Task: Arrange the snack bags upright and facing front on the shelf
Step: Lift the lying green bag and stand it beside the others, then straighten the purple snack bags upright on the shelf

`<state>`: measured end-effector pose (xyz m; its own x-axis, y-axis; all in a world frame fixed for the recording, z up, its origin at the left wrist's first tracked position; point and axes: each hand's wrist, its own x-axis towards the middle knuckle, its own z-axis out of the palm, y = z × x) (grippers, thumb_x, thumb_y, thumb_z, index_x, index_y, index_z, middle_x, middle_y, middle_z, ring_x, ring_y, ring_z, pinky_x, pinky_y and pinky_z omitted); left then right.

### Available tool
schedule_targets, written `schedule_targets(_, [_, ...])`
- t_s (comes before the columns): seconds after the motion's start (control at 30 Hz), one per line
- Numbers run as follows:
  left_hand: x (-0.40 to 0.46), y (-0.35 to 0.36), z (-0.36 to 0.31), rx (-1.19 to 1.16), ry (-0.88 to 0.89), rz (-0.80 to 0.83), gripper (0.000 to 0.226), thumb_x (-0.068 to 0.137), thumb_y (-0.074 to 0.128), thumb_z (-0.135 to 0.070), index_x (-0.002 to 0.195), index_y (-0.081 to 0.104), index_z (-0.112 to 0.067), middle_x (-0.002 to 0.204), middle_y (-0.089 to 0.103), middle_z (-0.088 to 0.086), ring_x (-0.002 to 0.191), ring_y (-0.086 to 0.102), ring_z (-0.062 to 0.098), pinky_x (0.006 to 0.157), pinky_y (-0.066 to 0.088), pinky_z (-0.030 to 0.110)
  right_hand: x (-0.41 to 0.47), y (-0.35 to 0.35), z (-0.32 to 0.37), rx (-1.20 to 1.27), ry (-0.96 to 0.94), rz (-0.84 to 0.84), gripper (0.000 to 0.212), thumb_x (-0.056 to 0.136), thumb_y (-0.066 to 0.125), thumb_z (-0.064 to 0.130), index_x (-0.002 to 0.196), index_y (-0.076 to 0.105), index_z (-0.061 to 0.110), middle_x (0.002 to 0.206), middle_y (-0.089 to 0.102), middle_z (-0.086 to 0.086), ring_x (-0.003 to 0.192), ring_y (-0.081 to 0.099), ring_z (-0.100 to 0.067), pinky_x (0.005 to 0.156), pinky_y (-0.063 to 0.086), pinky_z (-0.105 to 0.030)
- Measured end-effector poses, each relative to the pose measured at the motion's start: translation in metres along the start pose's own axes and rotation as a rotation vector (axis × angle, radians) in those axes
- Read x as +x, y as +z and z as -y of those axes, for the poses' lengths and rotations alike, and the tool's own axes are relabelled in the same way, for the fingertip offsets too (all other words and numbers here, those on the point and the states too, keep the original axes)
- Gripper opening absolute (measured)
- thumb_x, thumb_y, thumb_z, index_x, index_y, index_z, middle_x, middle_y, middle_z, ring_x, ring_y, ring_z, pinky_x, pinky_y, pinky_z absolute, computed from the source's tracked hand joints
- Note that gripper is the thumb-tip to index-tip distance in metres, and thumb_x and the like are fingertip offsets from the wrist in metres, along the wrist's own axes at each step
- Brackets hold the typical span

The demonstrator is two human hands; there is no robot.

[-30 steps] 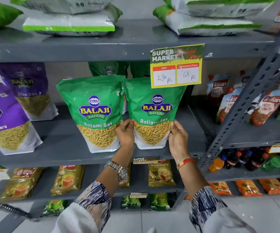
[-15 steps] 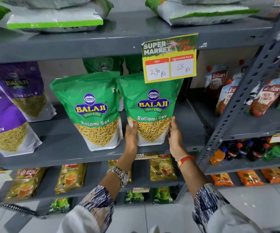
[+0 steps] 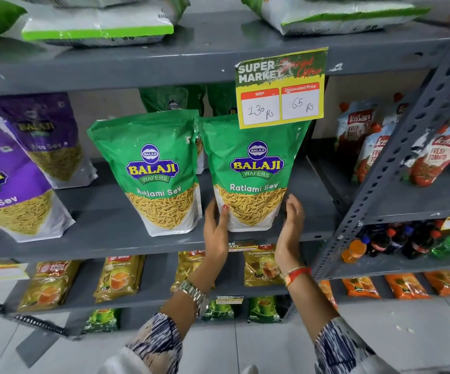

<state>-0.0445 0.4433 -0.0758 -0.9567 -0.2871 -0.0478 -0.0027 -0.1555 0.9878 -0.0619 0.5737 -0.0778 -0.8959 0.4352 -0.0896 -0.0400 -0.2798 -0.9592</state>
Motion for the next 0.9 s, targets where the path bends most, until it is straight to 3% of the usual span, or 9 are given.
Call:
schedule_targets(0.07, [-0.014,-0.015,0.006,0.051,0.077,-0.099,0.037,0.092,0.047,-0.03,0.127,0.05,-0.015,0.126,0.057,-0.002,0.113,0.054,0.012,0.091,0.046,0.017,-0.023,0.001,-0.003,-0.04,-0.12,-0.062,0.028,0.095,0.047,0.022,0.121,0.053,0.014,0.112,0.05,0.011,0.099,0.05,0.013,0.075,0.039,-0.004])
schedule_targets(0.13, [-0.023,-0.033,0.008,0.11,0.161,-0.233,0.026,0.091,0.048,-0.029,0.108,0.06,-0.014,0.107,0.065,0.001,0.099,0.059,0.012,0.085,0.048,0.029,-0.047,0.005,-0.013,-0.052,-0.175,-0.041,0.022,0.09,0.052,0.019,0.11,0.055,0.01,0.103,0.053,0.015,0.089,0.052,0.016,0.073,0.041,-0.008])
schedule_targets(0.23, [-0.024,-0.064,-0.002,0.137,0.28,-0.471,0.017,0.091,0.044,-0.016,0.093,0.058,-0.008,0.085,0.057,-0.006,0.078,0.053,-0.005,0.074,0.041,0.02,-0.077,0.02,-0.03,-0.077,-0.219,0.148,0.033,0.083,0.056,0.029,0.108,0.055,0.008,0.099,0.058,0.007,0.084,0.055,0.009,0.072,0.042,-0.008])
schedule_targets(0.3, [-0.016,-0.086,-0.012,0.12,0.323,-0.586,0.016,0.092,0.043,-0.012,0.099,0.055,-0.004,0.088,0.052,-0.006,0.08,0.051,-0.008,0.072,0.039,0.01,-0.086,0.037,-0.038,-0.114,-0.181,0.311,0.041,0.081,0.054,0.039,0.111,0.055,0.012,0.106,0.061,-0.003,0.089,0.057,0.003,0.072,0.042,-0.005])
schedule_targets(0.37, [-0.001,-0.11,-0.02,0.117,0.298,-0.626,0.022,0.093,0.043,-0.016,0.111,0.048,-0.005,0.104,0.048,0.003,0.091,0.049,0.001,0.077,0.037,0.01,-0.091,0.058,-0.04,-0.153,-0.09,0.43,0.045,0.083,0.052,0.04,0.122,0.052,0.019,0.123,0.057,-0.003,0.108,0.055,-0.006,0.078,0.041,-0.004])
schedule_targets(0.47, [0.025,-0.135,-0.031,0.099,0.177,-0.516,0.044,0.095,0.039,-0.026,0.135,0.029,-0.009,0.14,0.035,0.01,0.124,0.037,0.015,0.097,0.029,0.021,-0.093,0.089,-0.041,-0.17,0.039,0.497,0.053,0.093,0.049,0.035,0.143,0.032,0.023,0.147,0.038,0.002,0.134,0.038,-0.014,0.1,0.034,-0.015])
schedule_targets(0.57, [0.047,-0.145,-0.046,0.035,0.119,-0.364,0.052,0.097,0.034,-0.028,0.143,0.015,-0.016,0.153,0.022,0.007,0.139,0.025,0.019,0.103,0.025,0.025,-0.092,0.117,-0.039,-0.185,0.124,0.484,0.06,0.097,0.041,0.035,0.15,0.013,0.023,0.158,0.016,0.003,0.144,0.021,-0.016,0.111,0.022,-0.03])
schedule_targets(0.77, [0.067,-0.157,-0.048,-0.127,0.03,-0.075,0.035,0.097,0.032,-0.031,0.13,0.03,-0.02,0.132,0.048,0.006,0.117,0.051,0.02,0.107,0.038,0.045,-0.078,0.152,-0.037,-0.148,0.141,0.389,0.057,0.098,0.035,0.037,0.148,0.018,0.017,0.158,0.022,-0.004,0.144,0.024,-0.02,0.117,0.021,-0.037])
schedule_targets(0.9, [0.069,-0.163,-0.046,-0.102,0.031,0.016,0.029,0.097,0.03,-0.032,0.123,0.038,-0.023,0.117,0.056,-0.001,0.106,0.057,0.015,0.086,0.051,0.026,-0.078,0.153,-0.042,-0.165,0.118,0.331,0.047,0.098,0.037,0.031,0.141,0.033,0.01,0.144,0.042,-0.012,0.131,0.041,-0.021,0.103,0.033,-0.031])
